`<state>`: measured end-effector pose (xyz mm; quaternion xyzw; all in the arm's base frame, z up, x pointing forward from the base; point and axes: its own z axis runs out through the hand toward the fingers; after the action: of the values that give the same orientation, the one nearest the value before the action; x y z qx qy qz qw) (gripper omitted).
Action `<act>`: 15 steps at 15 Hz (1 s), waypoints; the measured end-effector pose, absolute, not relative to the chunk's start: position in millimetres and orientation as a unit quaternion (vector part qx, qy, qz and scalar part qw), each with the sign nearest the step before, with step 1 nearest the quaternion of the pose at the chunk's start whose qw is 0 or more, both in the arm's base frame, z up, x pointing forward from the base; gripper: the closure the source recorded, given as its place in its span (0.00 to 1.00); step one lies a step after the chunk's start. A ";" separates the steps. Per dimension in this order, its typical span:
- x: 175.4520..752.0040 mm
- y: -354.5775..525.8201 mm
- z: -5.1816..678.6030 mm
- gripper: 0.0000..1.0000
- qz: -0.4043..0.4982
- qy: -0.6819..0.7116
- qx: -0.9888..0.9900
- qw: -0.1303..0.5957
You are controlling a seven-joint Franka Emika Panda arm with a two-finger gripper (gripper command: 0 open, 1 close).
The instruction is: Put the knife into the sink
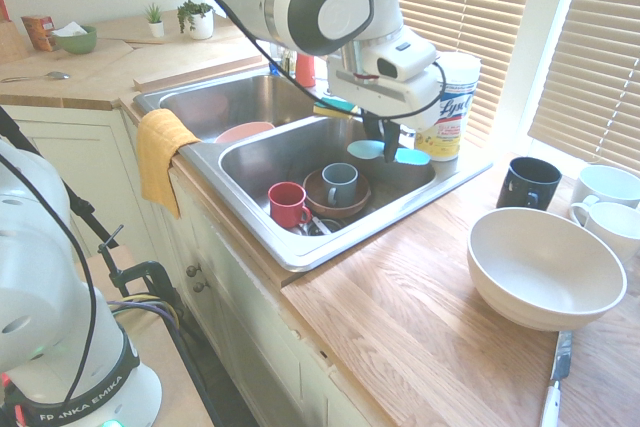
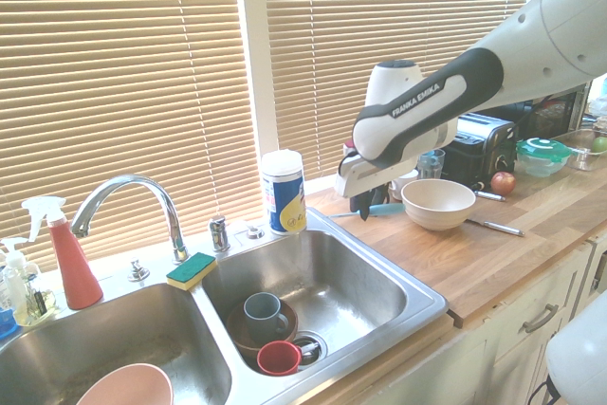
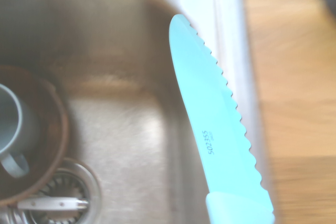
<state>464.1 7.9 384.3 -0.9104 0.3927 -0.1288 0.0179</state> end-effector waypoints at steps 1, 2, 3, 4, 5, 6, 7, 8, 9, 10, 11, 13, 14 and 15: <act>464.1 18.8 364.4 1.00 -0.127 0.398 -0.909 0.015; 464.4 30.6 348.4 1.00 -0.126 0.402 -0.907 0.012; 464.5 43.7 333.5 1.00 -0.124 0.406 -0.906 0.011; 464.2 56.7 321.3 1.00 -0.123 0.406 -0.905 0.010; 463.5 69.7 310.5 1.00 -0.123 0.406 -0.905 0.010; 461.9 83.0 299.9 1.00 -0.123 0.407 -0.905 0.009; 459.8 94.8 289.3 1.00 -0.123 0.409 -0.904 0.005; 458.3 103.9 278.9 1.00 -0.124 0.412 -0.903 0.001; 457.7 108.8 268.2 1.00 -0.123 0.417 -0.901 -0.004; 457.9 111.7 257.5 1.00 -0.121 0.422 -0.899 -0.008; 459.5 114.7 247.1 1.00 -0.117 0.427 -0.897 -0.009; 465.3 120.3 229.7 1.00 -0.105 0.436 -0.894 -0.006; 469.2 123.5 221.8 1.00 -0.098 0.440 -0.893 -0.005; 472.9 126.5 214.3 1.00 -0.094 0.443 -0.892 -0.006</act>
<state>472.9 126.5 214.3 -0.8916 0.4429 -0.0939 -0.0055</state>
